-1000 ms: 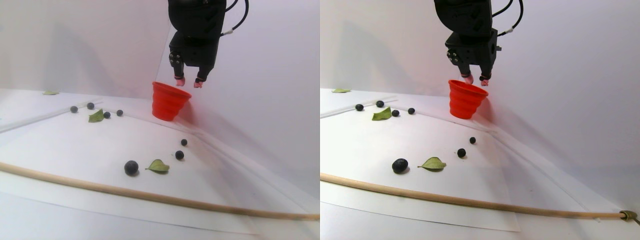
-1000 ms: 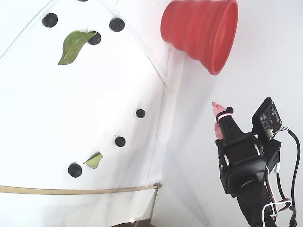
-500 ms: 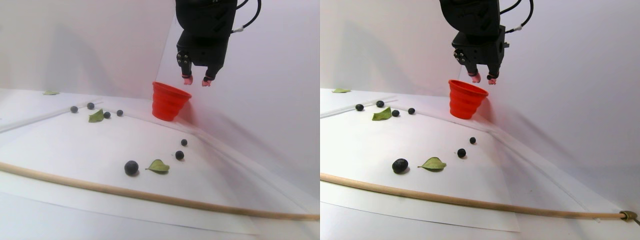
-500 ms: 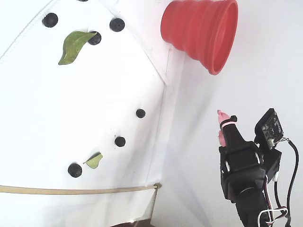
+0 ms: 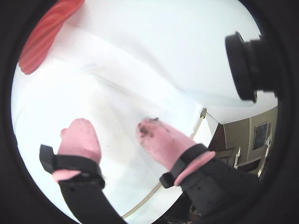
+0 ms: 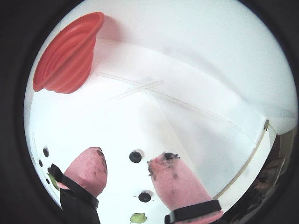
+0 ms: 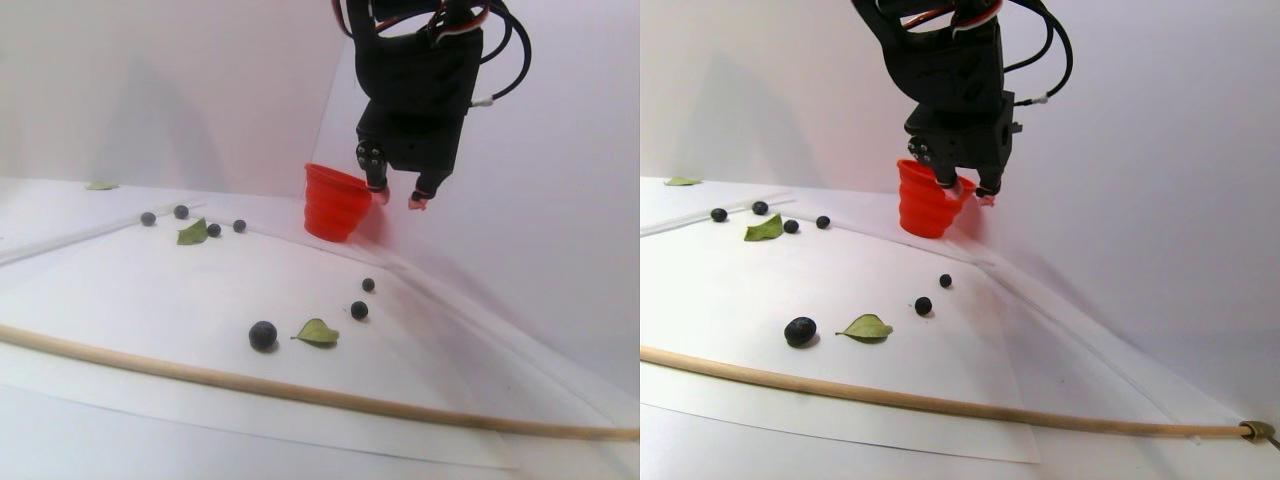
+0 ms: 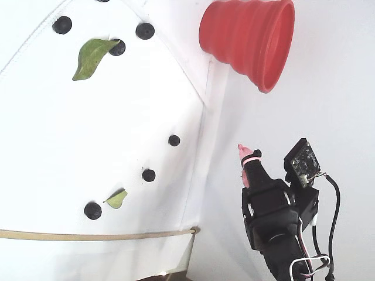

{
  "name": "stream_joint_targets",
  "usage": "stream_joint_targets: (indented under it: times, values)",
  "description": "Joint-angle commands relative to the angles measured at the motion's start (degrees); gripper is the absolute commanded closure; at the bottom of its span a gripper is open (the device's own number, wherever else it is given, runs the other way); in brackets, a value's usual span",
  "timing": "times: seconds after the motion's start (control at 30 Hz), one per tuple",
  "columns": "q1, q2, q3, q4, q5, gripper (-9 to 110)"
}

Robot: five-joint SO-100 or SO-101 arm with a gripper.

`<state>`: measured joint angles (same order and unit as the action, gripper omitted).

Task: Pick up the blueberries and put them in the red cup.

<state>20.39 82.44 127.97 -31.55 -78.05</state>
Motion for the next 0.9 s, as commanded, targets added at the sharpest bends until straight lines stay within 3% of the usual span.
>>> stream_joint_targets:
  times: [0.0,0.87]
  values:
    - [3.3,0.0,-4.0,-1.3,1.0,84]
    - [0.7,-10.3,-8.9,-1.2,5.4,83]
